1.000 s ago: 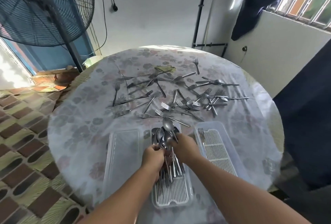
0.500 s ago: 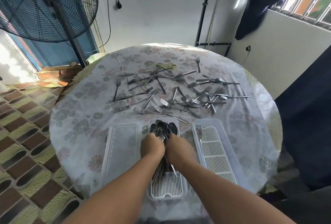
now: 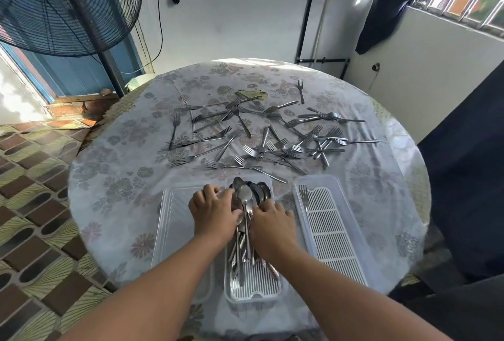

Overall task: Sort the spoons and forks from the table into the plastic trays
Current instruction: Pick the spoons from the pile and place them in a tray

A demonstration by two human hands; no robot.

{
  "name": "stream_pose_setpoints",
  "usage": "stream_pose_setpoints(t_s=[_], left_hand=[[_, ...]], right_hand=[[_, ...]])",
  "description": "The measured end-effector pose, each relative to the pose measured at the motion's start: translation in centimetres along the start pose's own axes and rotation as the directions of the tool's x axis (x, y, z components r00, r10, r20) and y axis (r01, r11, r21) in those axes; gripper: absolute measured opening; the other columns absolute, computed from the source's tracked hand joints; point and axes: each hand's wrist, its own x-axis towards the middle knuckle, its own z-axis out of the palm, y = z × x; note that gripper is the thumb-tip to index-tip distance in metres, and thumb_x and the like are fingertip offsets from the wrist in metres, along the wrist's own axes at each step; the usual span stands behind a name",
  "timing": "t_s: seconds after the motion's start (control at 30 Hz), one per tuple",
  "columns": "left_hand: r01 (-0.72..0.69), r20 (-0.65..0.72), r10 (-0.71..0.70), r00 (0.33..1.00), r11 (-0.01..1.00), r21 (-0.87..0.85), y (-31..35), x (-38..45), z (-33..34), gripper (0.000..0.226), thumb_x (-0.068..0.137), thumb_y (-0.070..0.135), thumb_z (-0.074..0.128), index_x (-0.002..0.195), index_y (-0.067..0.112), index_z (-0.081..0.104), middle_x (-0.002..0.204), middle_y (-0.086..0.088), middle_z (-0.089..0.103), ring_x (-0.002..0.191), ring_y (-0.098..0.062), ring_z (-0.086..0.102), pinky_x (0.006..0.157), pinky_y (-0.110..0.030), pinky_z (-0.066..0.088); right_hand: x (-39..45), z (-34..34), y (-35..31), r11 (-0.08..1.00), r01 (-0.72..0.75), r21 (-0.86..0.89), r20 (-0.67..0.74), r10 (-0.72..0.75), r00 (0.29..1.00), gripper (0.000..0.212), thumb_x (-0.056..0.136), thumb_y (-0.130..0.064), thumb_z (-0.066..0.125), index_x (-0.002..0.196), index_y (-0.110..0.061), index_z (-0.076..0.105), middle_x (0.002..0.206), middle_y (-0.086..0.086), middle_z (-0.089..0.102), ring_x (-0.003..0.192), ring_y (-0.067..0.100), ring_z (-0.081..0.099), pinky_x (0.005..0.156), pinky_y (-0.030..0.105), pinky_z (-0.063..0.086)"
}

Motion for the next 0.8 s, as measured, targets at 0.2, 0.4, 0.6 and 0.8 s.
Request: stream_pose_setpoints(t_s=[0.2,0.4,0.6,0.8], left_hand=[[-0.229,-0.153,0.239,0.959,0.970,0.080,-0.6,-0.5,0.2,0.040,0.080,0.047,0.079,0.107,0.024,0.062,0.104,-0.005,0.045,0.097,-0.027,0.041,0.091,-0.044,0.039],[-0.430,0.073,0.424,0.903,0.886,0.172,-2.0,-1.5,-0.8,0.047,0.088,0.071,0.054,0.118,0.038,0.069,0.142,0.001,0.041,0.135,-0.030,0.025,0.117,-0.050,0.010],[-0.371,0.157,0.341,0.927,0.897,0.242,-1.4,-1.4,-1.1,0.059,0.091,0.072,0.049,0.137,0.038,0.057,0.158,-0.009,0.021,0.143,-0.037,0.011,0.121,-0.056,-0.007],[-0.251,0.144,0.221,0.965,0.938,0.240,-1.5,0.1,-0.8,0.065,0.093,0.071,0.042,0.149,0.039,0.039,0.154,-0.011,0.021,0.144,-0.037,0.012,0.120,-0.057,-0.013]], right_hand=[[0.3,0.6,1.6,1.000,-0.002,0.017,-0.148,0.005,0.989,0.048,0.093,-0.013,0.053,0.137,-0.035,0.051,0.130,0.007,0.040,0.119,0.028,0.038,0.103,0.046,0.036],[1.5,0.6,2.3,0.996,-0.070,0.061,-0.161,0.079,0.984,0.042,0.099,-0.029,0.056,0.139,-0.028,0.043,0.134,0.010,0.035,0.124,0.030,0.034,0.105,0.045,0.032],[2.7,-0.3,2.5,0.978,-0.120,0.171,-0.140,0.145,0.980,0.030,0.097,-0.030,0.062,0.126,-0.027,0.055,0.128,0.007,0.037,0.121,0.027,0.036,0.101,0.042,0.033],[5.9,-1.2,3.1,0.967,-0.109,0.229,-0.181,0.152,0.972,0.021,0.100,-0.032,0.060,0.120,-0.028,0.064,0.124,0.006,0.043,0.116,0.027,0.041,0.098,0.044,0.037]])
